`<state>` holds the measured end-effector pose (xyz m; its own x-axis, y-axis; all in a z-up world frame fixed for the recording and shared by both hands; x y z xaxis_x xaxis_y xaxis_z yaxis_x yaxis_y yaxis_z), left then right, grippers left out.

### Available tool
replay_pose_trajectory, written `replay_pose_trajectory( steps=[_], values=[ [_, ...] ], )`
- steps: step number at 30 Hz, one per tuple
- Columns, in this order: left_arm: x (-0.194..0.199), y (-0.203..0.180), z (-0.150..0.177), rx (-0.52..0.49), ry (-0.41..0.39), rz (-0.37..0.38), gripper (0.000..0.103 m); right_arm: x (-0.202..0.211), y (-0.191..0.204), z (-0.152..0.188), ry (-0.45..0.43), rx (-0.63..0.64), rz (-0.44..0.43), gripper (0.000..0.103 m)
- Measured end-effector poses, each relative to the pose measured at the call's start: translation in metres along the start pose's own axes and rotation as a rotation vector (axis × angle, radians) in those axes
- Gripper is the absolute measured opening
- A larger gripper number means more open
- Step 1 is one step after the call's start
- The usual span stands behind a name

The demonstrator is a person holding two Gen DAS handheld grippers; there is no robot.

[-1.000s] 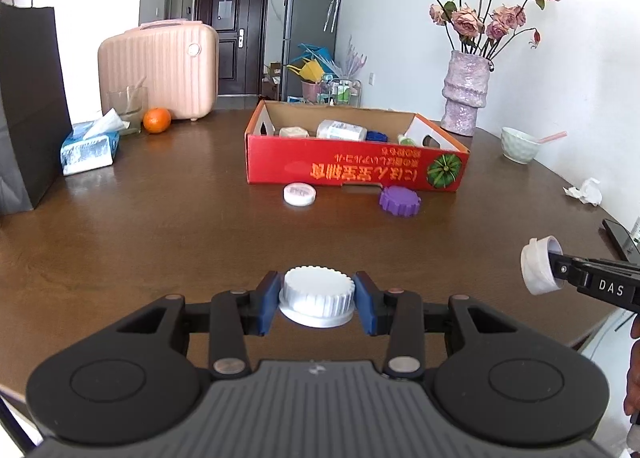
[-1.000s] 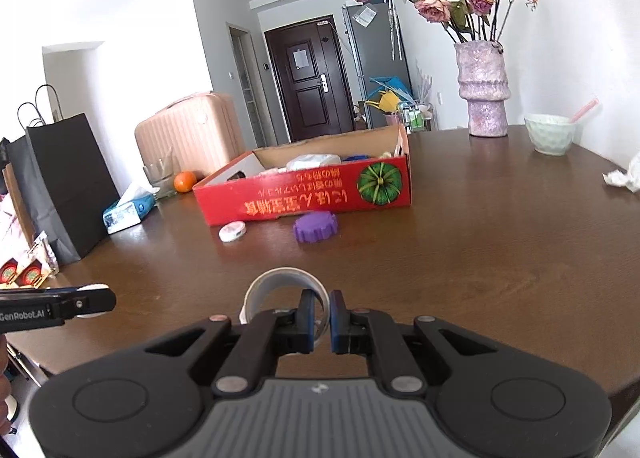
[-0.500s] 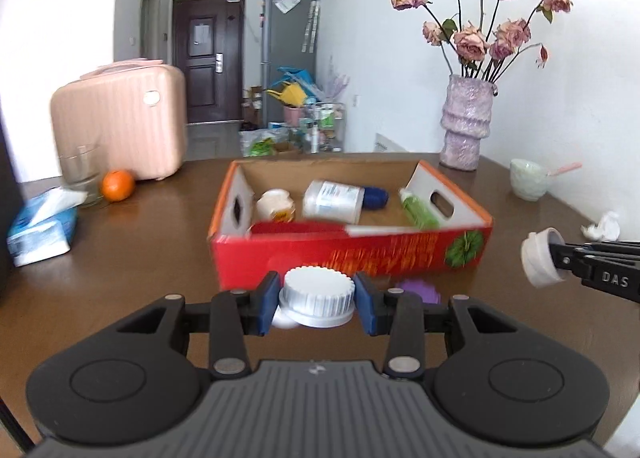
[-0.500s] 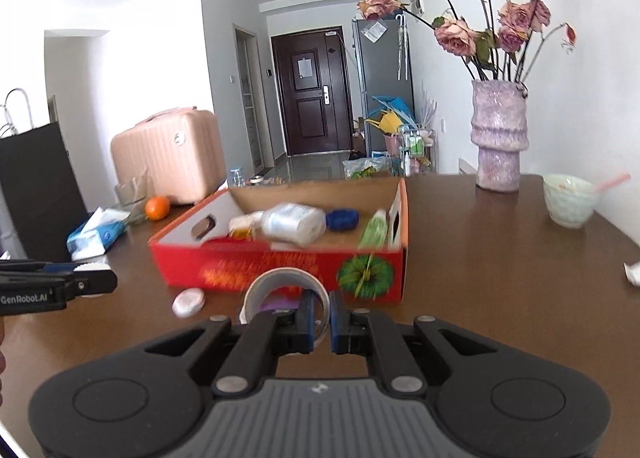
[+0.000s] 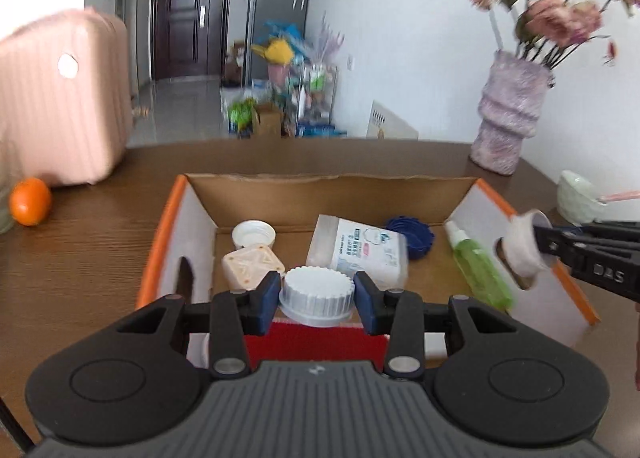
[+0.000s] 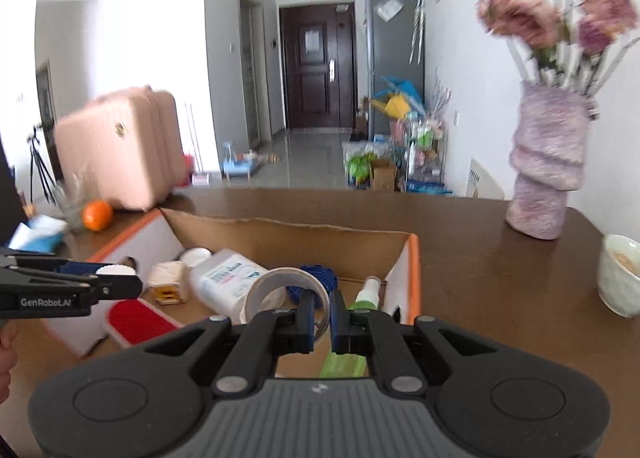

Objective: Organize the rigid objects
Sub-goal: 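Release the white cap into the box with the left tool while the right tool drops the tape roll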

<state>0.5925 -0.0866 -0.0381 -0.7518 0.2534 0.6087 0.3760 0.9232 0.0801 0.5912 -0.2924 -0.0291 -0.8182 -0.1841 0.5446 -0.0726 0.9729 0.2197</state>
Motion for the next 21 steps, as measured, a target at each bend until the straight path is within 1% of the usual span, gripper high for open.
replay_pose_trajectory(
  steps=[2, 3, 4, 6, 7, 8, 9, 10, 11, 13, 16, 18, 19, 21],
  values=[
    [-0.017, 0.000, -0.001, 0.014, 0.037, 0.012, 0.041, -0.026, 0.003, -0.002, 0.053, 0.026, 0.020, 0.008],
    [-0.021, 0.001, -0.001, 0.017, 0.037, 0.020, 0.042, -0.035, 0.006, -0.003, 0.056, 0.033, 0.019, 0.010],
    [-0.023, 0.000, -0.001, 0.016, 0.022, 0.026, 0.048, -0.043, 0.008, -0.002, 0.060, 0.034, 0.028, 0.014],
    [-0.026, 0.000, 0.001, 0.002, 0.005, 0.030, 0.057, -0.054, 0.009, -0.001, 0.072, 0.026, 0.038, 0.030],
    [-0.026, 0.000, 0.002, 0.001, -0.007, 0.035, 0.060, -0.057, 0.010, -0.001, 0.069, 0.024, 0.043, 0.045],
    [-0.028, 0.000, 0.005, -0.005, 0.001, 0.038, 0.061, -0.055, 0.010, -0.003, 0.050, 0.025, 0.051, 0.053],
    [-0.029, -0.001, 0.007, -0.030, 0.025, 0.040, 0.061, -0.052, 0.012, -0.004, 0.028, 0.028, 0.051, 0.059],
    [-0.027, 0.001, 0.006, -0.039, 0.024, 0.042, 0.061, -0.051, 0.011, -0.005, 0.015, 0.025, 0.049, 0.069],
    [-0.023, 0.004, 0.004, -0.035, 0.007, 0.039, 0.061, -0.050, 0.011, -0.005, 0.009, 0.015, 0.049, 0.071],
    [-0.012, 0.012, 0.000, -0.036, -0.020, 0.010, 0.066, -0.046, 0.011, -0.005, -0.012, -0.003, 0.044, 0.071],
    [0.008, 0.020, -0.002, -0.032, -0.051, -0.037, 0.068, -0.033, 0.005, -0.008, -0.025, -0.023, 0.037, 0.071],
    [0.023, 0.023, 0.001, -0.021, -0.067, -0.040, 0.070, -0.020, 0.006, -0.010, -0.033, -0.019, 0.033, 0.071],
    [0.030, 0.023, 0.004, -0.019, -0.070, -0.041, 0.072, -0.011, 0.007, -0.011, -0.036, -0.011, 0.030, 0.072],
    [0.043, 0.022, 0.012, -0.017, -0.055, -0.060, 0.072, 0.008, 0.009, -0.011, -0.041, 0.009, 0.033, 0.072]
  ],
)
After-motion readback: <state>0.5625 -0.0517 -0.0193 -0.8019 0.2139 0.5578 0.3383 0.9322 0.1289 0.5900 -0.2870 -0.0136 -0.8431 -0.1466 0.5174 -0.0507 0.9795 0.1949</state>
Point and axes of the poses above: each gripper's, at about its wrist camera, not at the fingertips, and x roughly against the way its jaws point, y to its left, z to its underside, the point moved 8 cm from there along -x, roughly the way its jaws point, and after that the axes turned 13 degrees about -x, right-handed, at the moved point
